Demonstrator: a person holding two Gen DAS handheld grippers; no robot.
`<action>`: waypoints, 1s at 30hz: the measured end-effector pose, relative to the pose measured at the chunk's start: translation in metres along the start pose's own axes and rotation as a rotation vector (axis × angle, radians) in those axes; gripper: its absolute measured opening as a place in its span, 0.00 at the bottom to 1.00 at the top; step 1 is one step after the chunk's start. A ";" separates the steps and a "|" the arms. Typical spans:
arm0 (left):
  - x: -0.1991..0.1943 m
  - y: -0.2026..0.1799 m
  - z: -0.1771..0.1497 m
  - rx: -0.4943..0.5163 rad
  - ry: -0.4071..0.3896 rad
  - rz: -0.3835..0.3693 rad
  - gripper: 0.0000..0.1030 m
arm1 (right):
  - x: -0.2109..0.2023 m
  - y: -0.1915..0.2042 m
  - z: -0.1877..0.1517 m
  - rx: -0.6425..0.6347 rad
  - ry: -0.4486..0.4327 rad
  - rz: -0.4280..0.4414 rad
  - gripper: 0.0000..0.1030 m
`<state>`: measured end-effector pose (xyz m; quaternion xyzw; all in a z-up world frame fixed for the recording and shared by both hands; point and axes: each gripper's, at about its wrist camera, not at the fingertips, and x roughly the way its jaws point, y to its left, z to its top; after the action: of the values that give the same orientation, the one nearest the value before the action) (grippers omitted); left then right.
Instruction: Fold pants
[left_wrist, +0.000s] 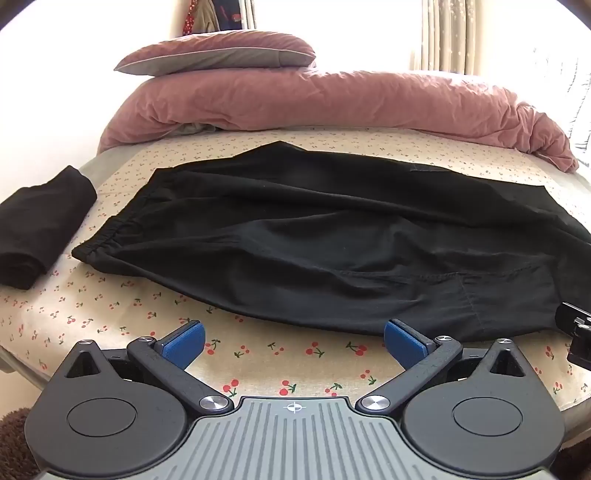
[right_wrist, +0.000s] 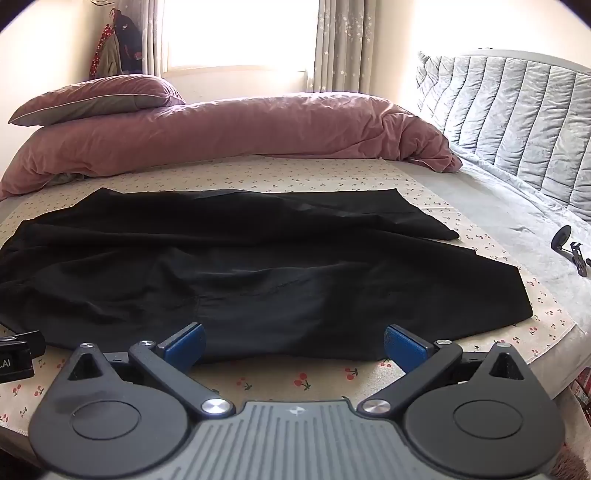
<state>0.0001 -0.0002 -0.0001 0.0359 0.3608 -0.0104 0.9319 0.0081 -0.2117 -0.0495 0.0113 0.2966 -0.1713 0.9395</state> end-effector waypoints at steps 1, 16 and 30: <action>0.000 0.000 0.000 -0.001 -0.002 0.000 1.00 | 0.000 0.000 0.000 -0.003 -0.002 -0.002 1.00; -0.006 -0.002 -0.002 0.013 -0.016 0.005 1.00 | 0.003 0.001 0.000 0.001 0.004 0.007 1.00; -0.006 -0.001 -0.003 0.014 -0.016 0.010 1.00 | 0.005 0.005 0.000 0.001 0.009 0.011 1.00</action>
<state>-0.0065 -0.0015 0.0013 0.0444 0.3531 -0.0085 0.9345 0.0135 -0.2083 -0.0522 0.0144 0.3007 -0.1661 0.9390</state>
